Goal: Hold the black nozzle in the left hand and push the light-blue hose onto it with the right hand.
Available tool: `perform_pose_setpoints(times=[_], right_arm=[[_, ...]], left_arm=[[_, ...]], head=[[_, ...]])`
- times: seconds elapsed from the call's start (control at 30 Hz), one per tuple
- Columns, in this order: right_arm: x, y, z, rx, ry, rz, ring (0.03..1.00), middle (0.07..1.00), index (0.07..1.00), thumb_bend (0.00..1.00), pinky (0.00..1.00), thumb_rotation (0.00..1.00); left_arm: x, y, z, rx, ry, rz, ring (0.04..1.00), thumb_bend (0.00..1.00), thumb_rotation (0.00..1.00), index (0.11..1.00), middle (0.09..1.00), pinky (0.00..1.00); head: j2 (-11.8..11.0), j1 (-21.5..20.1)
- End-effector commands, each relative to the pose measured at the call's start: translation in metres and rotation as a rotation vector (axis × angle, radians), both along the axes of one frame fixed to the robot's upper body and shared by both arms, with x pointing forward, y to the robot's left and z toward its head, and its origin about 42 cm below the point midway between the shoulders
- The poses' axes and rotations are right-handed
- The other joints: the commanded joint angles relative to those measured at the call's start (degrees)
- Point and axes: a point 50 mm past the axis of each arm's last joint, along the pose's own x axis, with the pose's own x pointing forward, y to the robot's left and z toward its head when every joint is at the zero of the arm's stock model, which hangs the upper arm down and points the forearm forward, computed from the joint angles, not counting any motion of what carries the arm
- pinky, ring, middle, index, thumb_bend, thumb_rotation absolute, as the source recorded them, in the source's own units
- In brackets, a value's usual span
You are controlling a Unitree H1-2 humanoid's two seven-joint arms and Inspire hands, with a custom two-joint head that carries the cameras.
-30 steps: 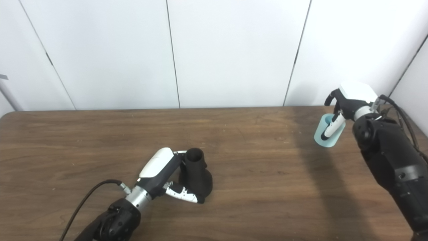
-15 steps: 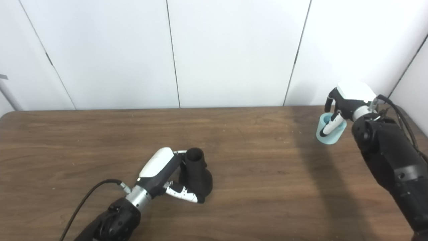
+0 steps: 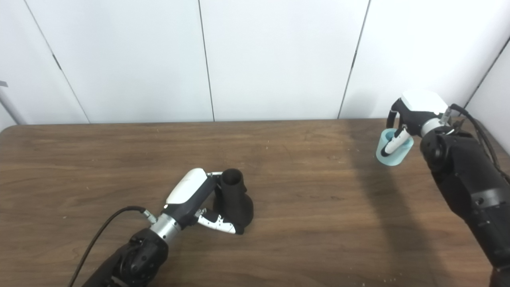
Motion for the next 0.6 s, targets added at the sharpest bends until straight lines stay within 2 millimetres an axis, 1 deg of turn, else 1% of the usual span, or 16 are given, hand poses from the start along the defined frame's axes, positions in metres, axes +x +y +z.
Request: perform_pose_setpoints(times=[0.0,0.07,0.17,0.27,0.33,0.57], right_arm=[[0.003,-0.007,0.06,-0.054,-0.135,0.004,0.171,0.272,0.482,0.52,0.09,0.13],[0.001,-0.003,0.064,-0.055,-0.151,0.022,0.17,0.272,0.482,0.52,0.09,0.13],[-0.004,0.01,0.072,-0.045,-0.182,0.074,0.185,0.289,0.483,0.52,0.1,0.13],[-0.014,0.033,0.084,-0.03,-0.214,0.159,0.197,0.302,0.483,0.52,0.11,0.13],[-0.024,0.057,0.097,-0.024,-0.236,0.237,0.212,0.319,0.483,0.52,0.13,0.13],[-0.052,0.108,0.124,0.014,-0.267,0.462,0.241,0.344,0.485,0.52,0.16,0.13]], left_arm=[[-0.039,0.013,-0.074,0.24,0.362,-0.019,0.46,0.52,0.09,0.486,0.478,0.45],[-0.039,0.013,-0.075,0.242,0.363,-0.02,0.46,0.52,0.09,0.486,0.478,0.45],[-0.038,0.013,-0.075,0.24,0.363,-0.022,0.46,0.52,0.09,0.486,0.479,0.45],[-0.039,0.013,-0.076,0.243,0.364,-0.023,0.459,0.52,0.09,0.486,0.479,0.45],[-0.038,0.012,-0.075,0.244,0.362,-0.023,0.459,0.52,0.09,0.486,0.479,0.45],[-0.036,0.007,-0.075,0.241,0.361,-0.023,0.459,0.52,0.09,0.486,0.478,0.45]], head=[[0.1,0.0],[0.1,0.0],[0.2,-0.1],[0.2,-0.1],[0.1,-0.2],[-0.1,0.1]])
